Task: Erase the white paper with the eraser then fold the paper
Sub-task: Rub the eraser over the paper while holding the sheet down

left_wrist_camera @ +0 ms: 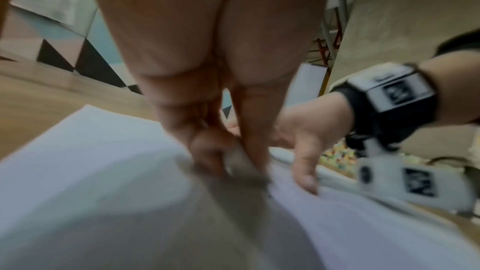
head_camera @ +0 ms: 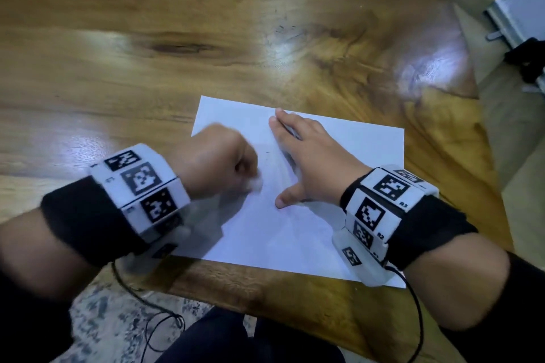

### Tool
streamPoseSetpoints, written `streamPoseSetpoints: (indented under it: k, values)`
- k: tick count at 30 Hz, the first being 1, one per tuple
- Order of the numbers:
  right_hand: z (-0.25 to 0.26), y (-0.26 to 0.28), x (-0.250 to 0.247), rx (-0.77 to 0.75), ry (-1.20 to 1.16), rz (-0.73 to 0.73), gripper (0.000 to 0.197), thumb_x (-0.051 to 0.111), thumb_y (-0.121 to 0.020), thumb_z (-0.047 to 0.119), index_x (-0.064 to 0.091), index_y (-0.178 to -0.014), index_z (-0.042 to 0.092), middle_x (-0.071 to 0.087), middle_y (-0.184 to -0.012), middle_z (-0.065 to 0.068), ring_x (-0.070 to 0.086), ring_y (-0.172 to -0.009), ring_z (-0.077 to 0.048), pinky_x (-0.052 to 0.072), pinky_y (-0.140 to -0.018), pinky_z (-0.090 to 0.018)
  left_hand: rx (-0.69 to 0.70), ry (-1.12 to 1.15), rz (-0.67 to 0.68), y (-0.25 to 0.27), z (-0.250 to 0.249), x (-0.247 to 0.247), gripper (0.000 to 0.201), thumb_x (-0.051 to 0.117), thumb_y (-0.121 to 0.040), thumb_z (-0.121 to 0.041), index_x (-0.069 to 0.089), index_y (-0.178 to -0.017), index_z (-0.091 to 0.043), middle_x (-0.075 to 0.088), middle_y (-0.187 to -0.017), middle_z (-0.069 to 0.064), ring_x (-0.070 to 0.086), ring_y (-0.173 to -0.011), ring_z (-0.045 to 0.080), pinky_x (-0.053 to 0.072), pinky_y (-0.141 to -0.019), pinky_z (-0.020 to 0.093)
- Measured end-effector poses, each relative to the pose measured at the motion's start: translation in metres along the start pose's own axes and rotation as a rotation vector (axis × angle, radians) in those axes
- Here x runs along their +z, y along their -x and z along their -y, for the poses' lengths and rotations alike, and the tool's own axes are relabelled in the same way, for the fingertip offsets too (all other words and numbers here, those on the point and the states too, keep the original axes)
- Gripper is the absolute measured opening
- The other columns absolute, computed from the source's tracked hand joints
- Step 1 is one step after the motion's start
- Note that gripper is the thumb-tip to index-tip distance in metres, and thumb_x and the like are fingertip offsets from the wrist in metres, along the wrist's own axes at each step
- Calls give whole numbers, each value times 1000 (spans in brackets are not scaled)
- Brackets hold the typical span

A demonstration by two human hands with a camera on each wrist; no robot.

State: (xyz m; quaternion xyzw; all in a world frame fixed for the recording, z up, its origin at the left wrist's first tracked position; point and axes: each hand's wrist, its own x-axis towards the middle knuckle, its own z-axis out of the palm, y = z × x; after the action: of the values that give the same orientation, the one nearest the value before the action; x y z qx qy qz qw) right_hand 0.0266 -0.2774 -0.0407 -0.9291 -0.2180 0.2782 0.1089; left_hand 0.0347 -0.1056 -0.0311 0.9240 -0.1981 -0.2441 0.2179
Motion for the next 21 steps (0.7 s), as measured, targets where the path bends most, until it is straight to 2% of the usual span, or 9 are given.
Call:
streamPoseSetpoints:
  k: [3,5,8,10,13,16,18,19,21]
  values:
    - [0,1,0,3,3,0,124,78,-65,50,-5,-150,15,-12,-158,2,-6,-143,-14,0,-113,-21,-29,9,-220,-17,-5,1,6,68,-74,-18,70,-79,-15,61,-69,2,53,-66,18,30,-51,18]
    - [0,-1,1,4,-7,1,124,79,-65,49,-5,-150,15,-12,-158,2,-6,-143,-14,1,-114,-22,51,-11,-150,-8,-9,9,7,68,-74,-19,68,-69,-14,54,-64,0,51,-61,18,25,-50,22]
    - [0,-1,1,7,-7,0,125,79,-64,49,-5,-150,15,-13,-158,2,-6,-143,-15,2,-114,-23,112,-3,128,6,-10,13,5,73,-69,-21,70,-69,-16,54,-59,-6,46,-53,3,37,-54,7]
    - [0,-1,1,8,2,2,125,79,-65,49,-5,-150,15,-13,-158,2,-6,-144,-15,1,-114,-22,65,-18,74,-4,-9,6,9,70,-70,-17,71,-78,-18,55,-66,-6,50,-61,7,34,-55,11]
    - [1,0,0,8,9,-2,124,79,-65,50,-5,-150,15,-12,-158,2,-5,-143,-16,3,-114,-23,-22,-45,-160,-18,-9,0,8,66,-74,-19,69,-81,-17,52,-72,-2,48,-72,18,30,-63,23]
    - [1,0,0,9,-1,-3,125,79,-65,50,-5,-151,15,-12,-158,2,-7,-143,-15,2,-114,-23,102,-41,-22,5,-9,11,6,67,-72,-18,66,-67,-16,54,-64,0,50,-66,20,27,-52,23]
    - [1,0,0,8,3,-1,125,78,-65,51,-5,-150,15,-13,-158,2,-7,-143,-15,2,-114,-22,135,-12,169,19,-8,16,6,70,-70,-21,68,-68,-16,60,-65,-2,52,-64,14,31,-54,10]
    - [1,0,0,7,8,1,125,78,-65,51,-5,-150,14,-13,-158,2,-7,-143,-15,2,-114,-22,127,-7,189,19,-7,15,4,71,-69,-21,70,-72,-18,60,-66,-4,52,-65,11,32,-55,8]
    - [2,0,0,9,12,1,125,78,-65,51,-5,-151,14,-13,-158,2,-7,-143,-15,2,-114,-23,76,-23,62,4,-6,9,10,68,-71,-17,71,-80,-20,55,-69,-5,48,-68,12,31,-54,15]
